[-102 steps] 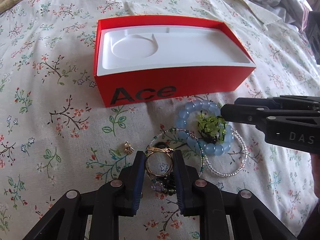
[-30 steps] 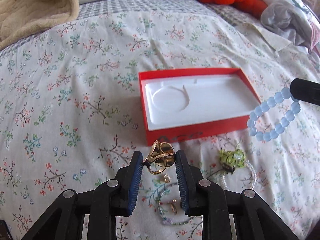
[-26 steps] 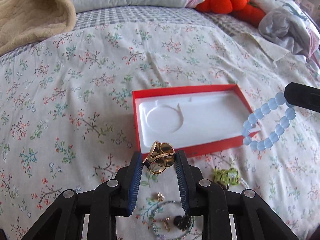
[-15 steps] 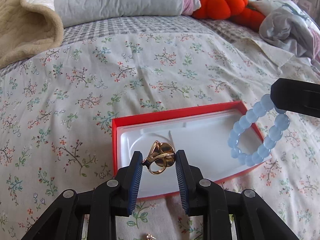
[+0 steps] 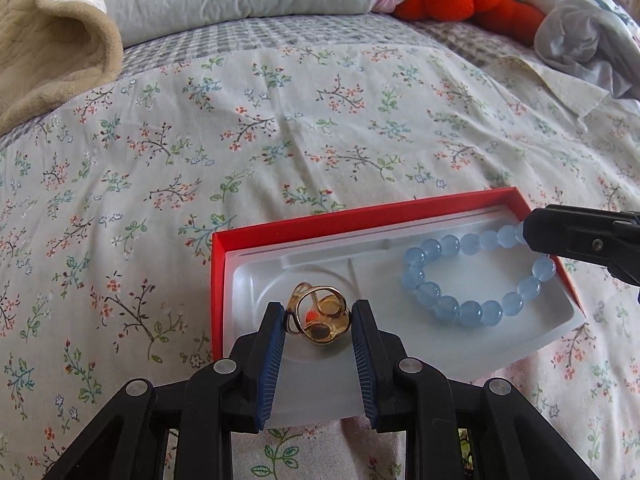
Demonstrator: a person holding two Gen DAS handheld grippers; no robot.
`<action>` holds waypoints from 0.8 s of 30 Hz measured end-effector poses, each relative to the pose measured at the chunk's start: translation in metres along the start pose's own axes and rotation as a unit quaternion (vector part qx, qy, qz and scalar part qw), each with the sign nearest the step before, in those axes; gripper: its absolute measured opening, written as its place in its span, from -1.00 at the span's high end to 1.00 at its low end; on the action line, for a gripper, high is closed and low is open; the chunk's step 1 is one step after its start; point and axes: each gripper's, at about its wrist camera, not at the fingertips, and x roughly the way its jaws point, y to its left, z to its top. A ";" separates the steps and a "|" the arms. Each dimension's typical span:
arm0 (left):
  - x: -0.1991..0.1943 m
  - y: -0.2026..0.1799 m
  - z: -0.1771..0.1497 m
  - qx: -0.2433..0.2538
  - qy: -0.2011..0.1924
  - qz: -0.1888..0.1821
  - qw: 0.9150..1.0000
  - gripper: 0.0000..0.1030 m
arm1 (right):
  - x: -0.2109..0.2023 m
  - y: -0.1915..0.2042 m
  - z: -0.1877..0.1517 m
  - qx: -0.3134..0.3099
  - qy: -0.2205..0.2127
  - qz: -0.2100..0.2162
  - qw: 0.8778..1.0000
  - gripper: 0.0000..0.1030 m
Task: Organize jewelry
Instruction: 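Carry the gold ring and blue bracelet into the red box and open both tools, then move the left tool to the black claw hair clip and grasp it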
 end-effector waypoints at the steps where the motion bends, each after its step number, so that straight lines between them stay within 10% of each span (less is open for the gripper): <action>1: -0.001 -0.001 0.000 0.001 -0.001 -0.001 1.000 0.43 | 0.001 -0.001 0.000 0.000 0.001 -0.001 1.000 0.76; 24: -0.073 -0.005 -0.021 -0.002 -0.013 0.018 1.000 -0.59 | -0.060 -0.002 -0.022 -0.014 -0.029 -0.029 0.999 -0.15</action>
